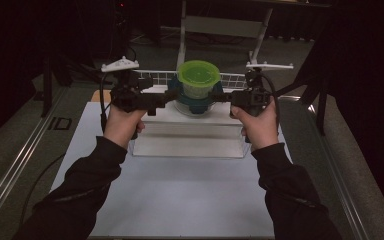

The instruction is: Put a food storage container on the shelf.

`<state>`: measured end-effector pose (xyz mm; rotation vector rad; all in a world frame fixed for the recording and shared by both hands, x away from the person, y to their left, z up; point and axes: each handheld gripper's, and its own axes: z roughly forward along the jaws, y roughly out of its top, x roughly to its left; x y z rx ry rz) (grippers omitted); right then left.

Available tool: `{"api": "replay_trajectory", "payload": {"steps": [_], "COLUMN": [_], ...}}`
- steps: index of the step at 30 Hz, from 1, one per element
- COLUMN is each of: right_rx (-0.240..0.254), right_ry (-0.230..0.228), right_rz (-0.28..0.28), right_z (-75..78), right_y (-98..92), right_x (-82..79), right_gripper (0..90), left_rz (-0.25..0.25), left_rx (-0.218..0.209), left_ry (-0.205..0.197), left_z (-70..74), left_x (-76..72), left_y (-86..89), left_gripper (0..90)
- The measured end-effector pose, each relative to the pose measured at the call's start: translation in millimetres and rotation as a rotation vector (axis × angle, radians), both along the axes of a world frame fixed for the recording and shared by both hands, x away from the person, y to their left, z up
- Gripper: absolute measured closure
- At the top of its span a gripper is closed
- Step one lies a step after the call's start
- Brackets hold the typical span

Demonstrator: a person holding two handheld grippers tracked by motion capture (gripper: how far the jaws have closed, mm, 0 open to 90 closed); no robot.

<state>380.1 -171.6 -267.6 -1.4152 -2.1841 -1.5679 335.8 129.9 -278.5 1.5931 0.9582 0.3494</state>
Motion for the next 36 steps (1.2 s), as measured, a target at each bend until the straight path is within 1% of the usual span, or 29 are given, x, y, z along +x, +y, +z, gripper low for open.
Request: {"api": "replay_trajectory", "payload": {"steps": [1,2,6,10,12,16,19,22,24,25,26,27,28,30,31,32,34,36], "right_rx": [-0.007,-0.016,-0.027,-0.030,-0.023,-0.026,-0.025,-0.020,-0.014,-0.014,-0.012,-0.008,-0.008,-0.020,-0.021,-0.019,-0.020,-0.018], "right_ry": [0.007,0.009,0.018,0.020,0.027,0.032,0.035,0.037,0.035,0.035,0.027,0.016,0.007,-0.026,-0.037,-0.045,-0.073,-0.097], "right_rz": [-0.001,-0.002,-0.008,-0.016,-0.021,-0.035,-0.040,-0.039,-0.021,-0.021,-0.016,0.000,0.005,0.012,0.017,0.025,0.030,0.043], "right_z": [-2.6,-4.9,-10.6,-12.8,-14.2,-15.3,-15.7,-16.6,-16.8,-16.8,-16.6,-16.2,-16.2,-15.9,-16.2,-16.7,-17.9,-19.8], "right_y": [2.5,5.1,14.8,20.9,22.1,25.5,26.9,28.6,28.6,28.6,28.3,27.2,26.8,25.4,24.4,23.5,21.3,19.4], "right_x": [0.4,1.2,6.3,12.4,16.3,22.8,25.8,27.2,23.9,23.9,21.2,15.2,12.6,4.9,1.4,-2.1,-10.1,-18.2], "right_gripper": [88.3,89.4,89.5,89.5,89.5,89.5,89.4,88.8,85.2,85.2,83.4,77.5,74.0,67.4,63.7,58.7,54.0,46.1], "left_rz": [0.011,0.016,0.032,0.025,0.019,0.011,0.004,-0.015,-0.028,-0.028,-0.043,-0.049,-0.051,-0.067,-0.068,-0.073,-0.087,-0.097], "left_rx": [-0.001,0.005,0.019,0.049,0.058,0.079,0.074,0.070,0.065,0.065,0.058,0.059,0.060,0.062,0.069,0.073,0.076,0.075], "left_ry": [-0.016,-0.024,-0.046,-0.053,-0.058,-0.063,-0.060,-0.053,-0.054,-0.054,-0.062,-0.063,-0.068,-0.085,-0.092,-0.102,-0.118,-0.134], "left_z": [-3.9,-7.4,-19.9,-29.7,-32.6,-35.5,-36.8,-40.4,-42.8,-42.8,-45.3,-46.1,-47.4,-49.6,-50.5,-51.3,-52.7,-54.2], "left_x": [-4.9,-8.7,-21.0,-29.4,-32.4,-34.4,-35.0,-36.1,-37.0,-37.0,-38.4,-39.3,-40.7,-43.8,-45.6,-47.5,-51.8,-57.3], "left_y": [0.4,0.6,0.2,-2.3,-3.9,-6.3,-7.2,-7.9,-7.4,-7.4,-7.5,-7.4,-7.6,-7.9,-8.4,-8.6,-8.9,-9.3], "left_gripper": [0.5,0.4,0.4,0.4,0.4,0.5,0.5,0.4,0.4,0.4,0.4,0.5,0.5,0.5,0.5,0.5,0.4,0.5]}}
